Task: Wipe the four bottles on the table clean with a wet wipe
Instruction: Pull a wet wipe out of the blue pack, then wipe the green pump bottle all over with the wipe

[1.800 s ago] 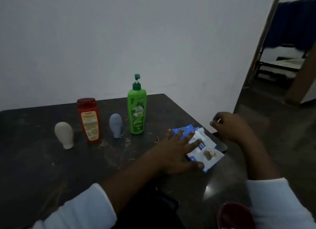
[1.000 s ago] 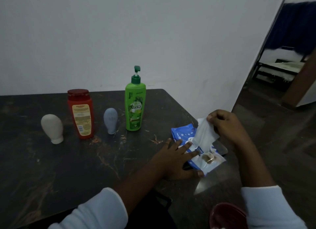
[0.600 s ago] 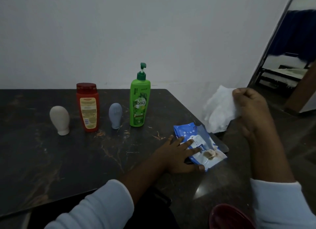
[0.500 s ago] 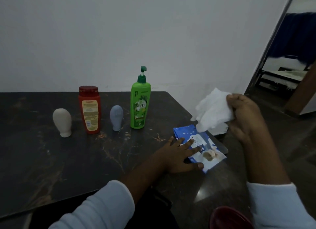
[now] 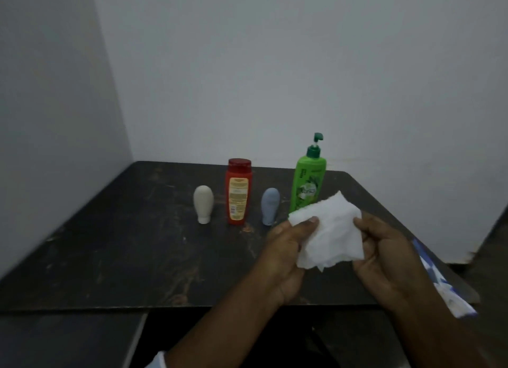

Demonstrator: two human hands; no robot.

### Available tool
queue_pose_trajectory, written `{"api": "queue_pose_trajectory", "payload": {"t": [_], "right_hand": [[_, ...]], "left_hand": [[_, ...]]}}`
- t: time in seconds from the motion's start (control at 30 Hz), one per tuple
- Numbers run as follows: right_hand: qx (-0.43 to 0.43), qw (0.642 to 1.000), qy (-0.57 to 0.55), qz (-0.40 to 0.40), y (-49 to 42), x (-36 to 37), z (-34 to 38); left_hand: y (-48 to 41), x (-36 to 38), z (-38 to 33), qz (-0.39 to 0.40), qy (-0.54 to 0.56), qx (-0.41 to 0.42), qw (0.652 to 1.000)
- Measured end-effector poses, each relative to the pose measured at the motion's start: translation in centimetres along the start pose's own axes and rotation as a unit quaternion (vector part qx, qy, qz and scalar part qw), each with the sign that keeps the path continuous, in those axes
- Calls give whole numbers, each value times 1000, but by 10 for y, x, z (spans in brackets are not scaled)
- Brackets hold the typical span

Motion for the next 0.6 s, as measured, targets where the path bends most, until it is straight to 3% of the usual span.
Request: {"api": "queue_pose_trajectory", "payload": {"t": [0.27,0.47,0.6], "right_hand": [[119,992,-26,39,19,3,-44],[86,995,40,34,13,-10,-41],[19,988,126,85,13,-11,-28]], "left_hand": [[20,-38,-26,-65,-87,-7,994],[25,-39,-22,30,-94,-75,992],[33,-42,-39,54,-181,23,982]]}}
Point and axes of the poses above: each hand's wrist, its own y-axis away from the middle knuckle, its own x-axis out of the palm, z = x × y, the point moved 6 cm from there along -y, towards the middle knuckle, and after that the axes turned 3 degrees about -y, right-handed, at the moved point
